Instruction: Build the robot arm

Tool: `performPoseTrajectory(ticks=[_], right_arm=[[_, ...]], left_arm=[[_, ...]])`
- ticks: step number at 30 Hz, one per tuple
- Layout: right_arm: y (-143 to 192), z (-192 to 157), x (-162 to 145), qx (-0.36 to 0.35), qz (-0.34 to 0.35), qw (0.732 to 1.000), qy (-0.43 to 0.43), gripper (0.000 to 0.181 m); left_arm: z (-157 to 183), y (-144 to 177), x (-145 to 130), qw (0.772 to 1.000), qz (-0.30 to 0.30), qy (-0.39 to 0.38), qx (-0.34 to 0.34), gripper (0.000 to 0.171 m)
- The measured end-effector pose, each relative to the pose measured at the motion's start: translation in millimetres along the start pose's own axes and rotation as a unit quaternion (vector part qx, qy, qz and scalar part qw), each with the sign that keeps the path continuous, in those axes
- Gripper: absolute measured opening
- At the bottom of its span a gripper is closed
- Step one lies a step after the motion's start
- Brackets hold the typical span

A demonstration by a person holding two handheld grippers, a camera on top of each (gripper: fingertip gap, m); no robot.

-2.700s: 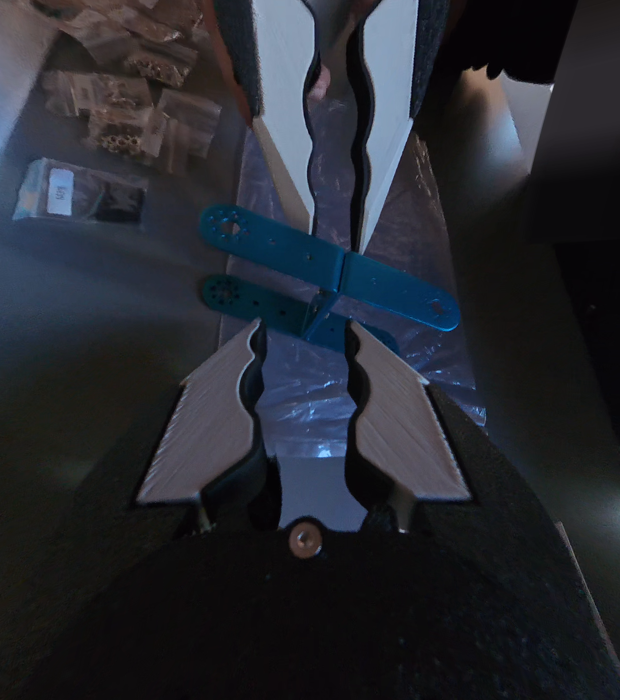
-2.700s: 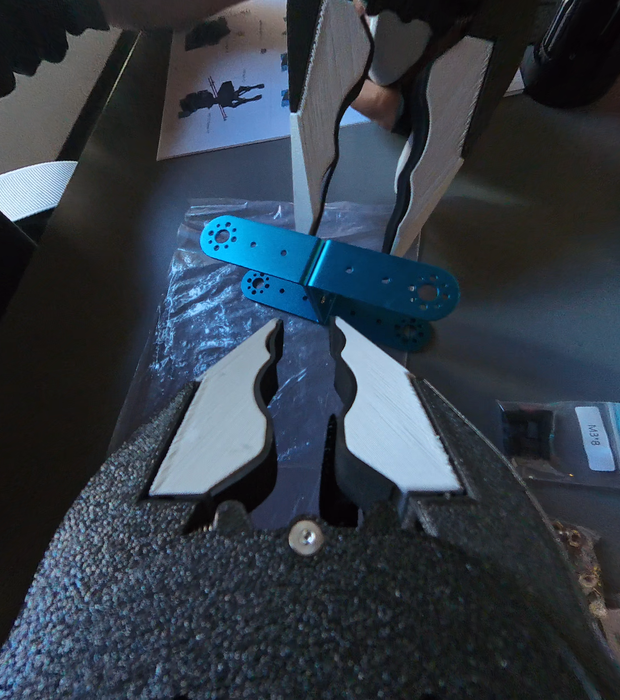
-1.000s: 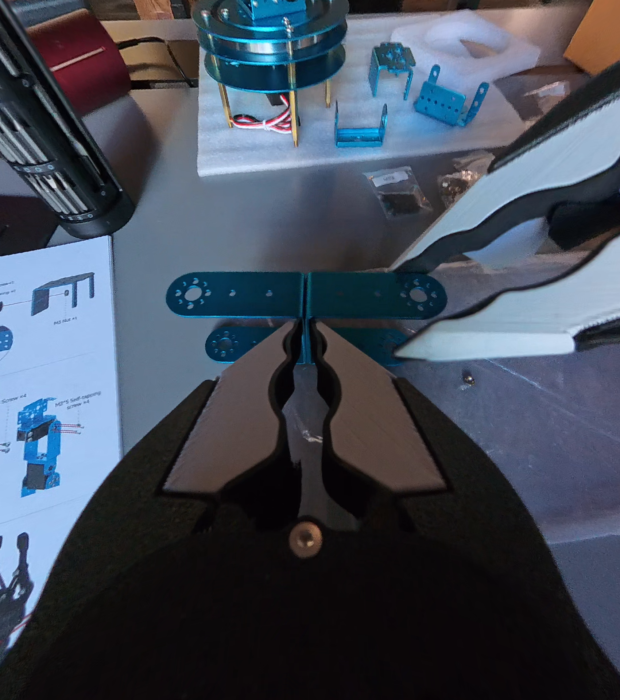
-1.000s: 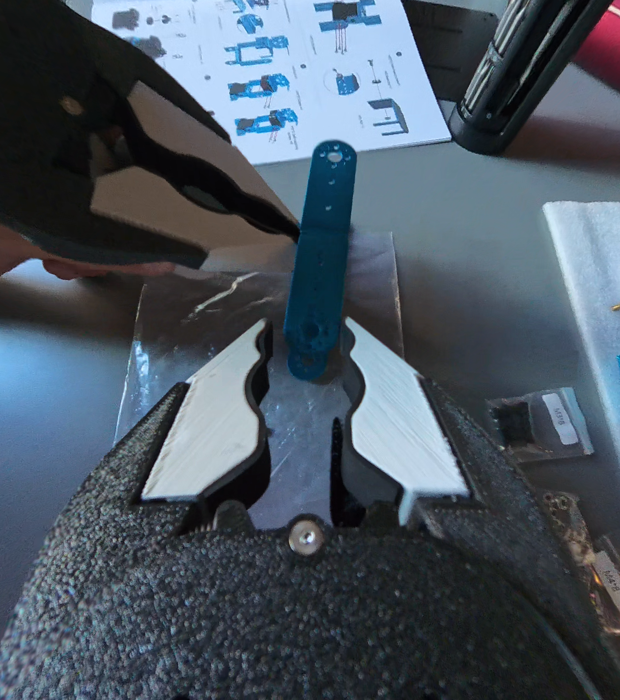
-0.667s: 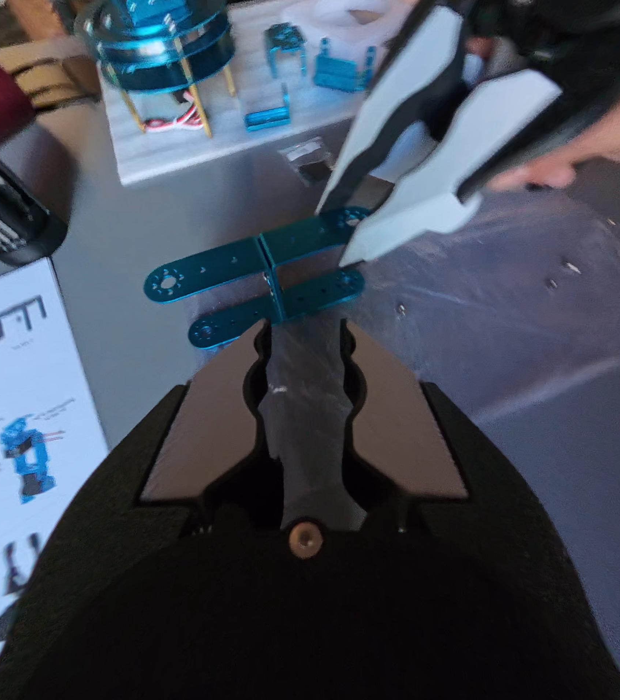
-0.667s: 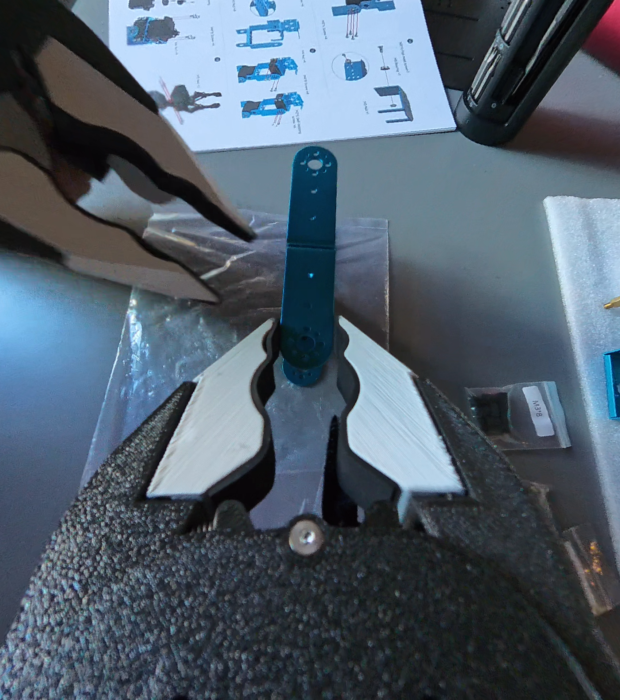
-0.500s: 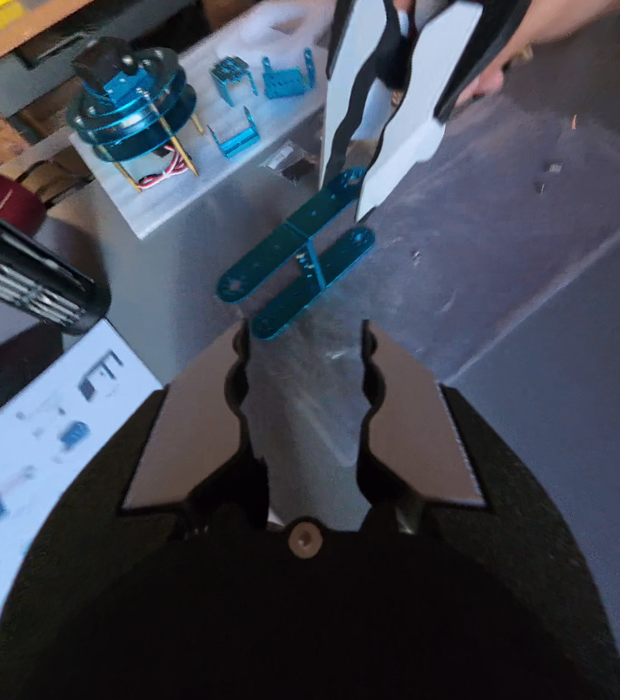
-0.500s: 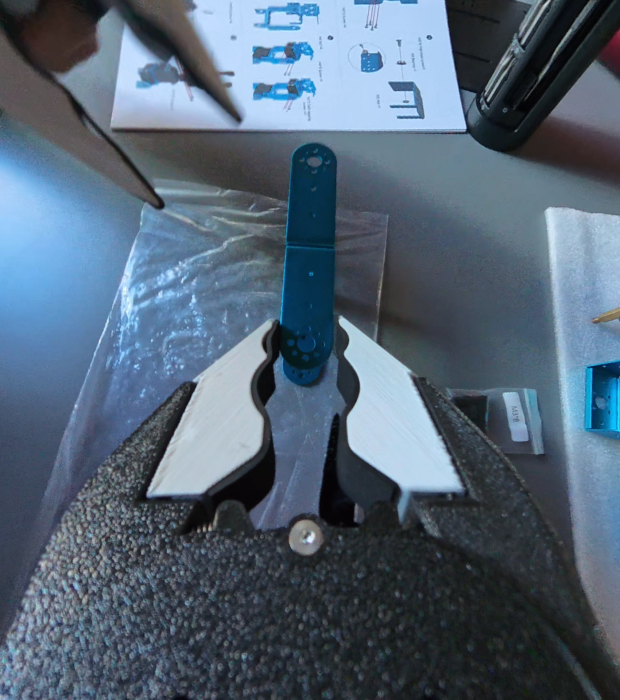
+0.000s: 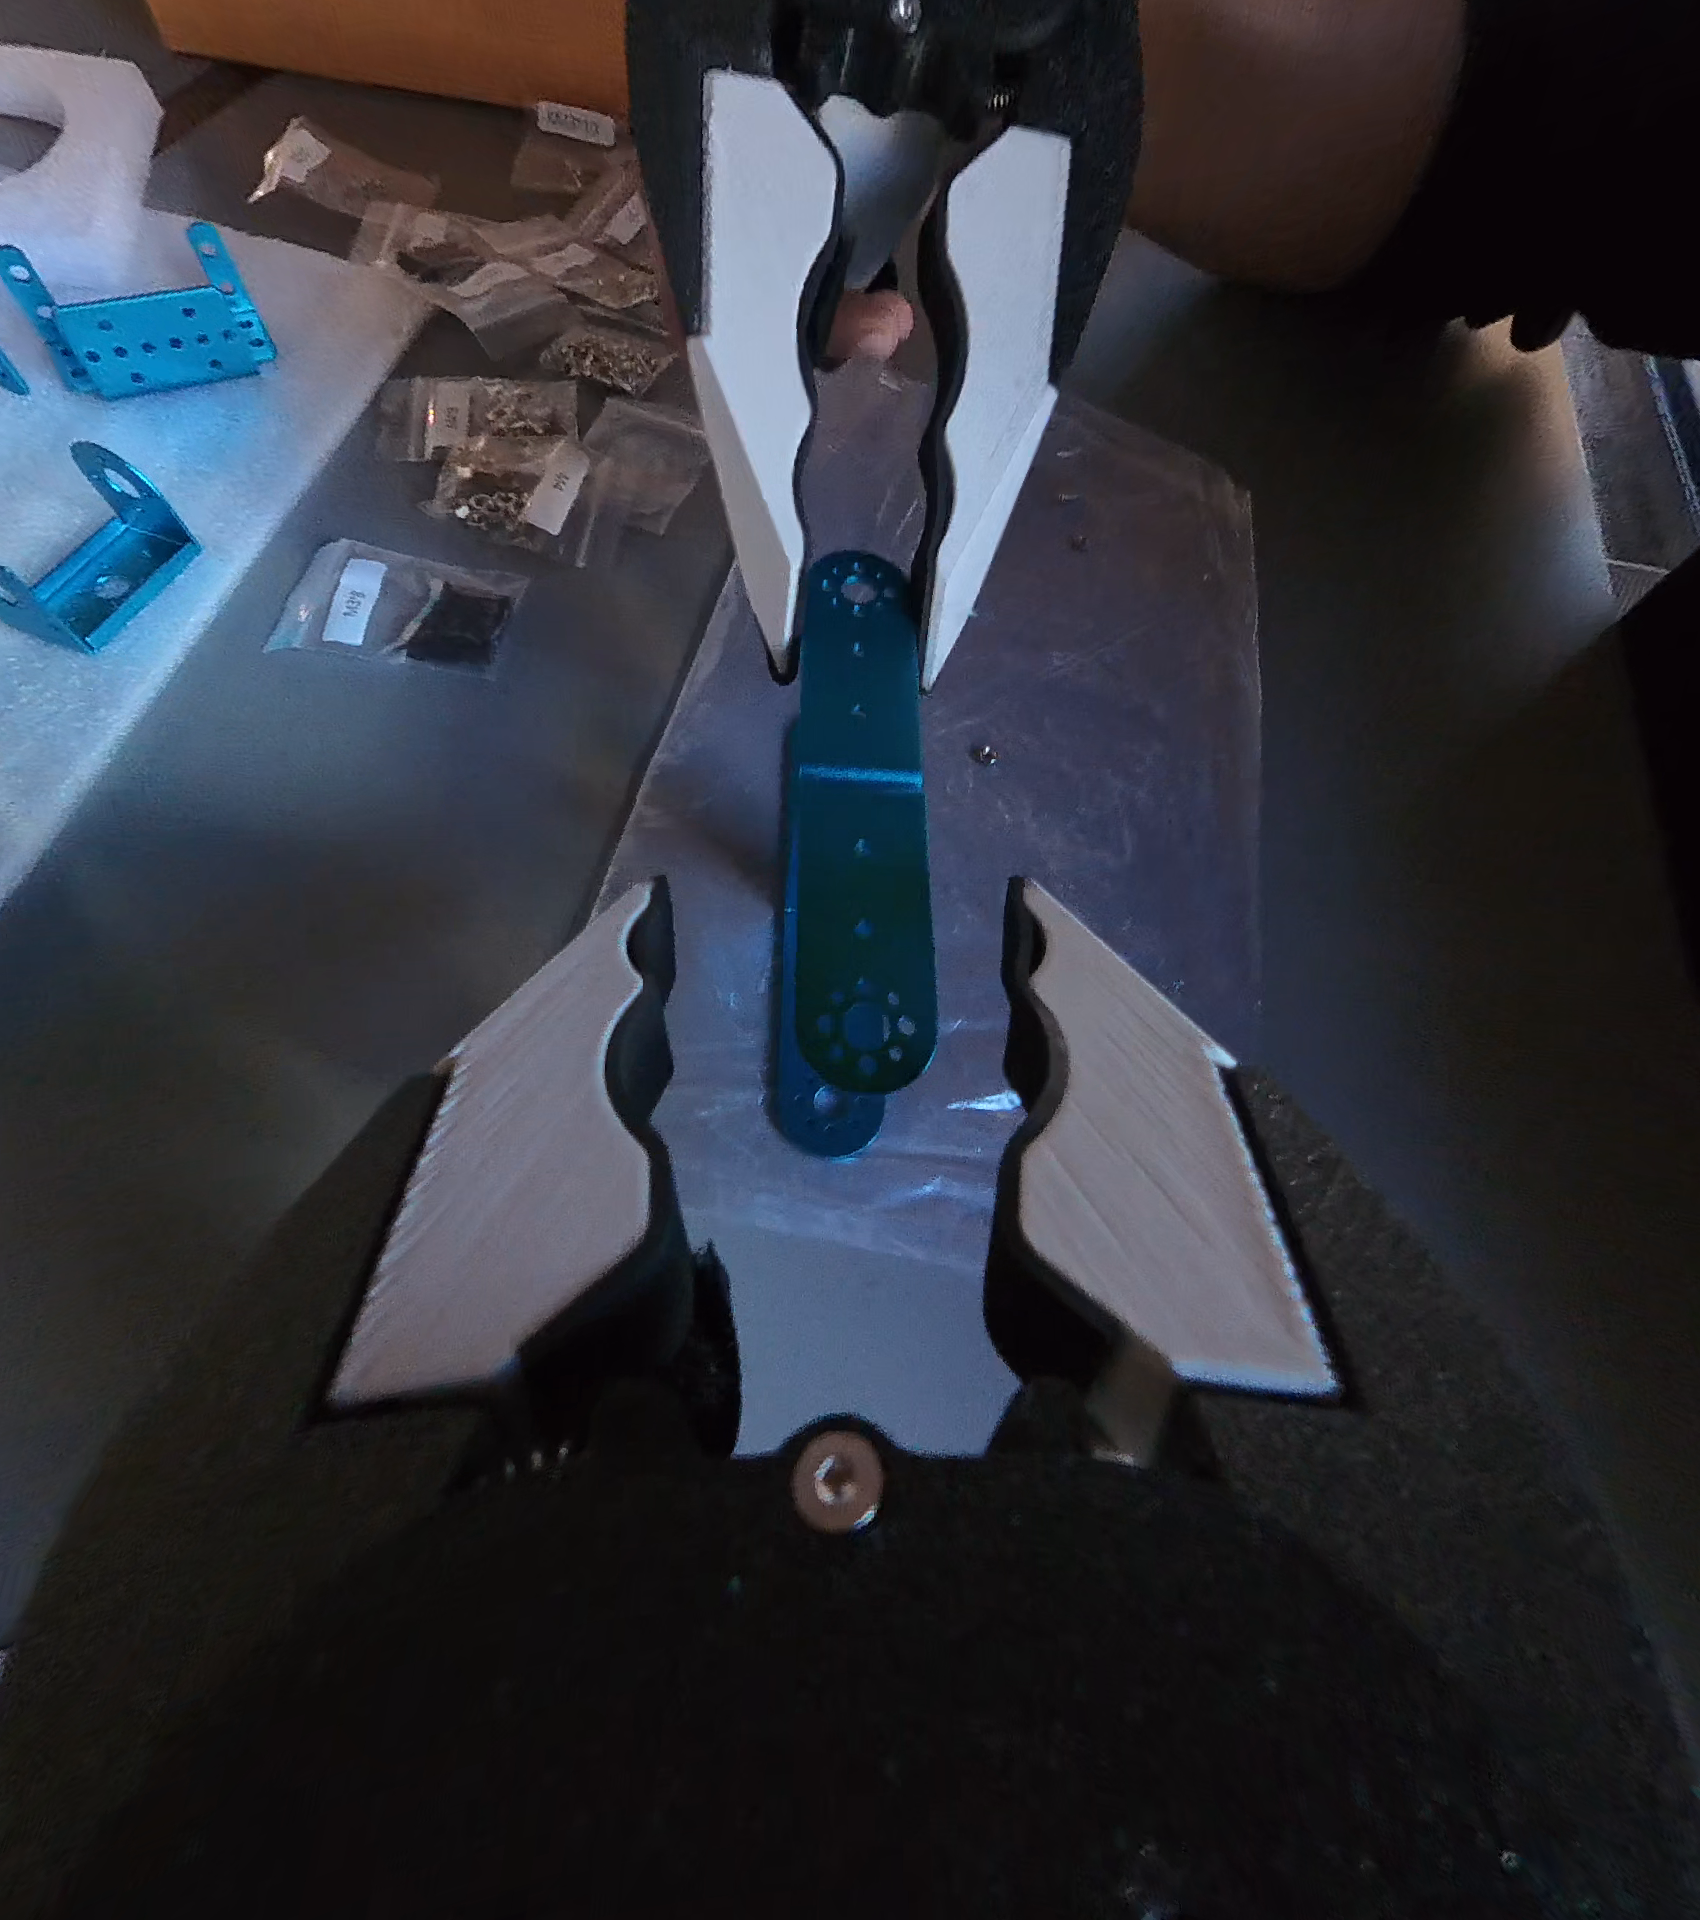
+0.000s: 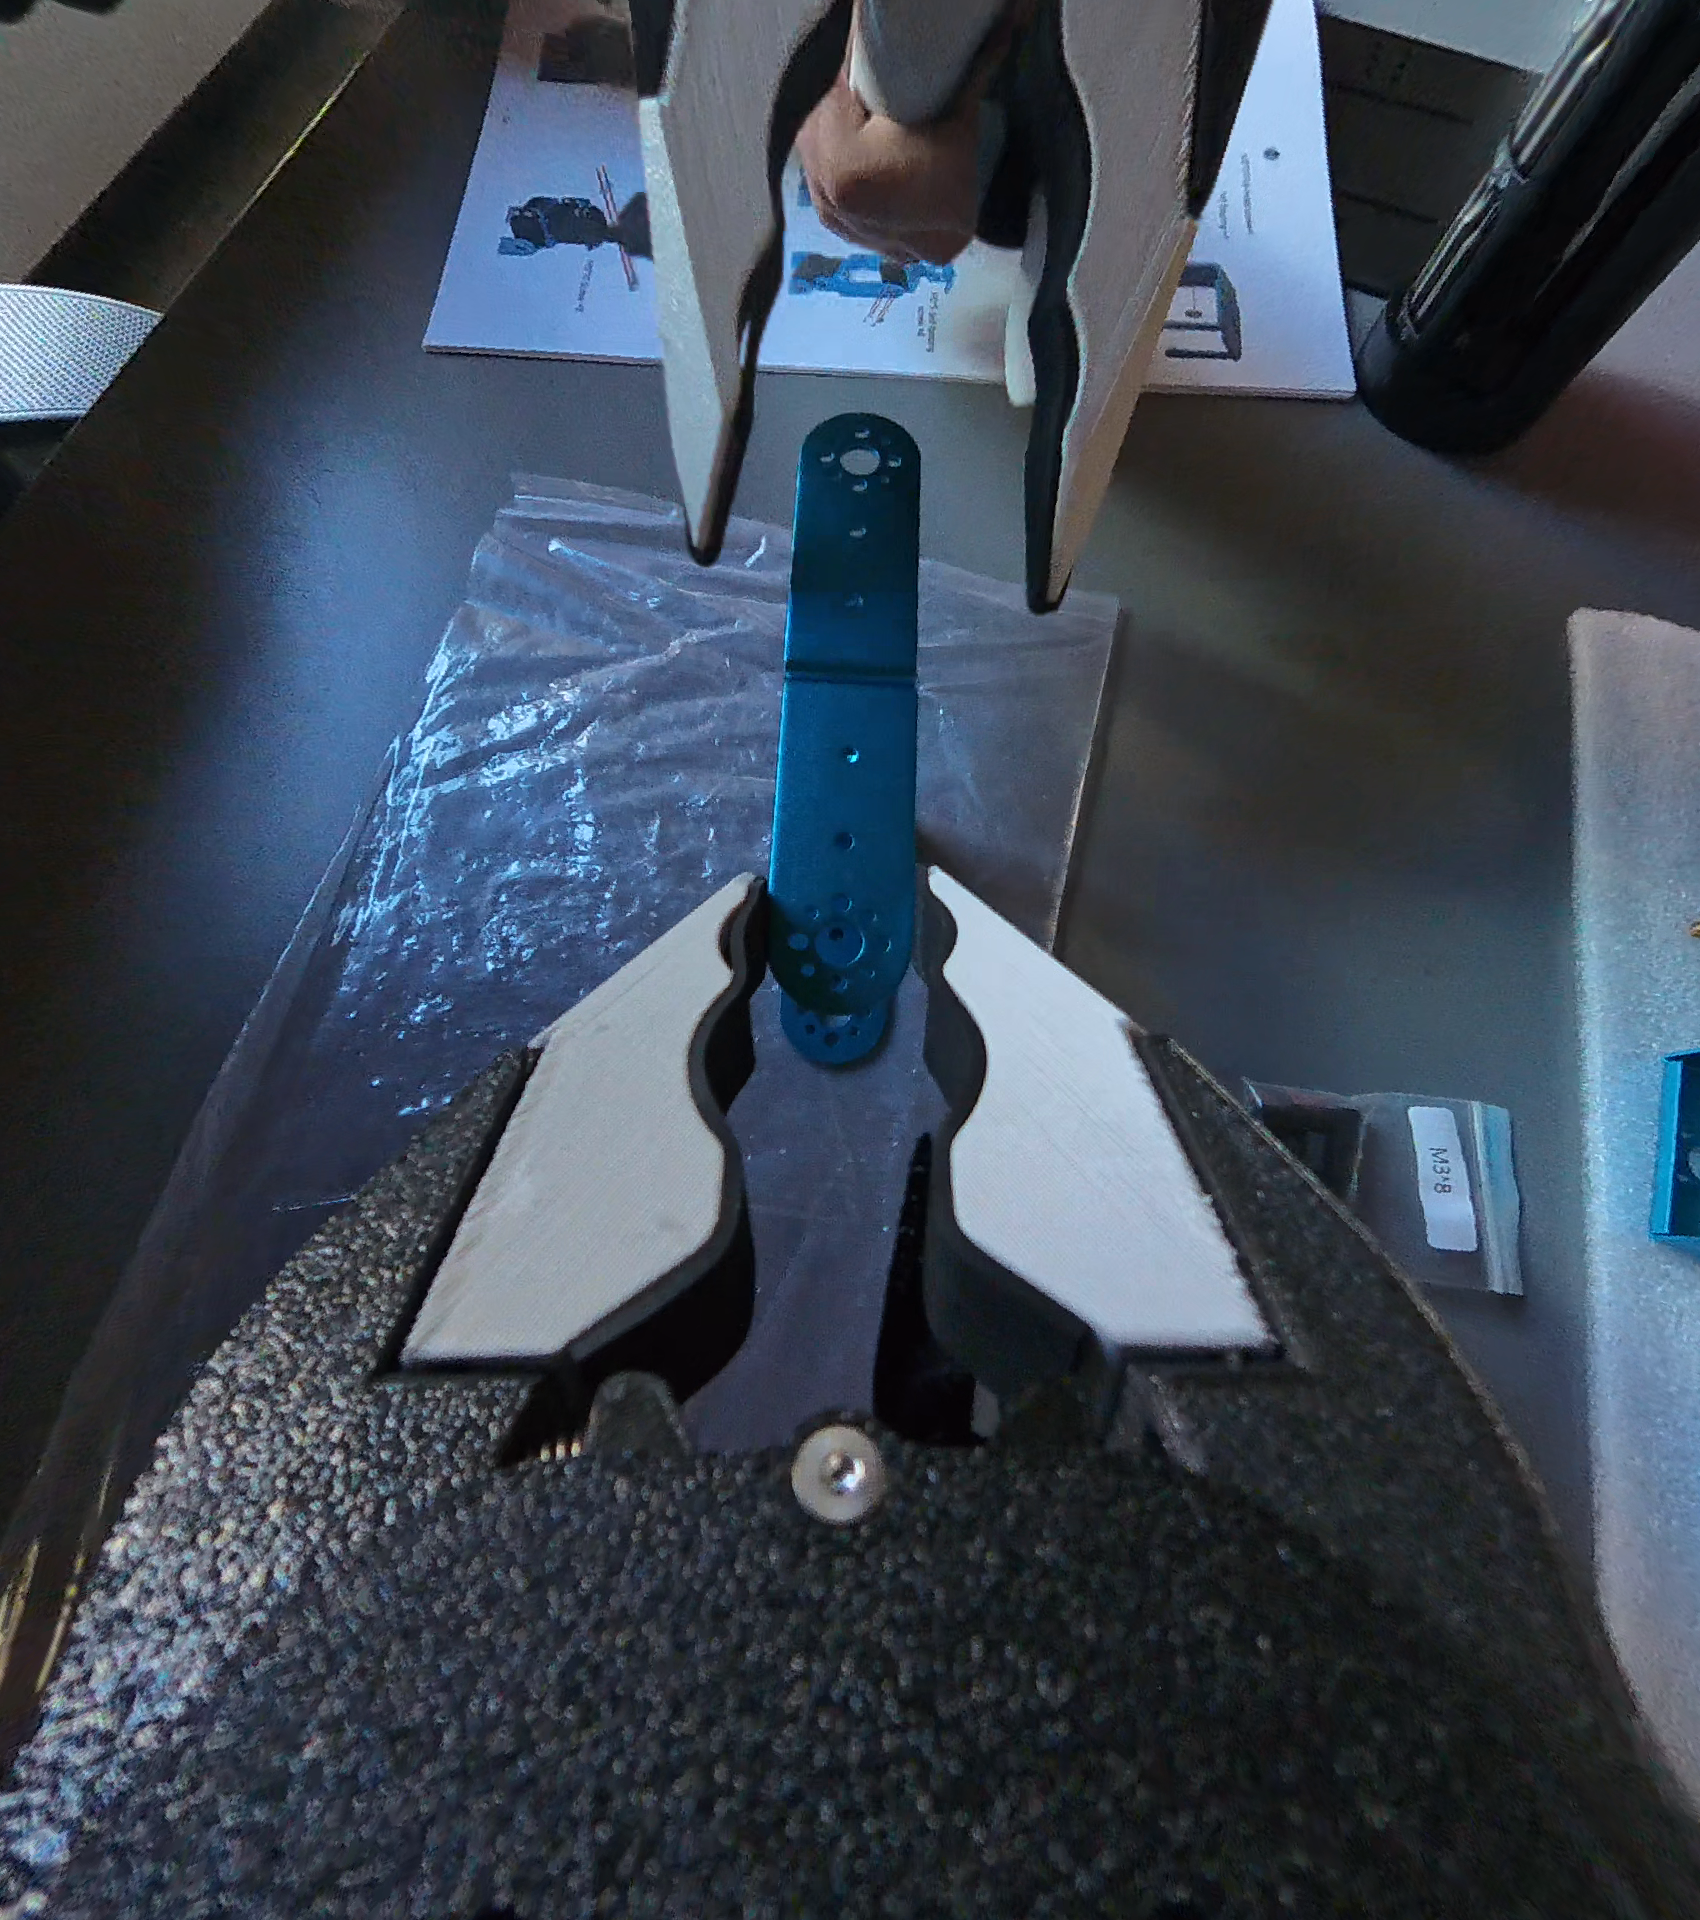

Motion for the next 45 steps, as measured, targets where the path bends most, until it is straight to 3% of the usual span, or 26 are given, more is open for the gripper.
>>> performPoseTrajectory(ticks=[2,6,9,12,14,16,20,26,37,45], right_arm=[[1.0,1.4,0.4,-0.012,-0.003,1.000,0.002,0.027],[17.5,5.7,8.6,-0.055,0.018,0.998,-0.003,0.044],[46.3,10.2,8.6,-0.117,0.032,0.992,-0.012,0.036],[57.5,-6.8,-12.0,-0.094,0.020,0.992,-0.075,0.031],[54.3,-27.7,-22.9,-0.053,0.025,0.991,-0.117,0.030],[45.4,-40.2,-30.2,-0.051,0.021,0.991,-0.125,0.027],[20.9,-42.0,-33.6,-0.082,-0.010,0.991,-0.102,0.027],[-3.9,-47.3,-42.9,-0.043,-0.079,0.993,-0.081,0.023],[-7.6,-51.0,-37.8,-0.080,-0.154,0.985,-0.007,0.019],[1.5,-57.3,-31.3,-0.073,-0.235,0.968,0.046,0.011]], left_arm=[[-2.1,0.3,-7.8,1.000,-0.010,-0.007,0.004,0.062],[-8.5,12.3,-17.9,0.999,-0.015,-0.026,0.031,0.061],[-10.7,21.1,-27.2,0.998,-0.016,-0.038,0.039,0.052],[-4.0,16.3,-21.7,0.999,0.001,-0.040,0.021,0.050],[0.3,13.0,-23.2,0.999,-0.003,-0.040,0.011,0.043],[-0.9,10.2,-21.5,0.998,0.004,-0.058,0.021,0.026],[0.2,8.0,-21.6,0.997,0.007,-0.069,0.020,0.026],[-4.8,8.3,-21.0,0.998,0.009,-0.058,0.026,0.026],[-7.9,0.6,-33.4,0.989,-0.047,-0.120,0.067,0.026],[2.0,-2.8,-38.4,0.990,-0.069,-0.115,0.050,0.028]])
Point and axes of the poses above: each gripper's, where its closed fingertips meet, y back along the fingers, x out of its top, z = x × y across the jaws, the point moved 2 cm from there along y, back along the fingers, and after that the axes turned 7 degrees about z, right-handed, at the moved point
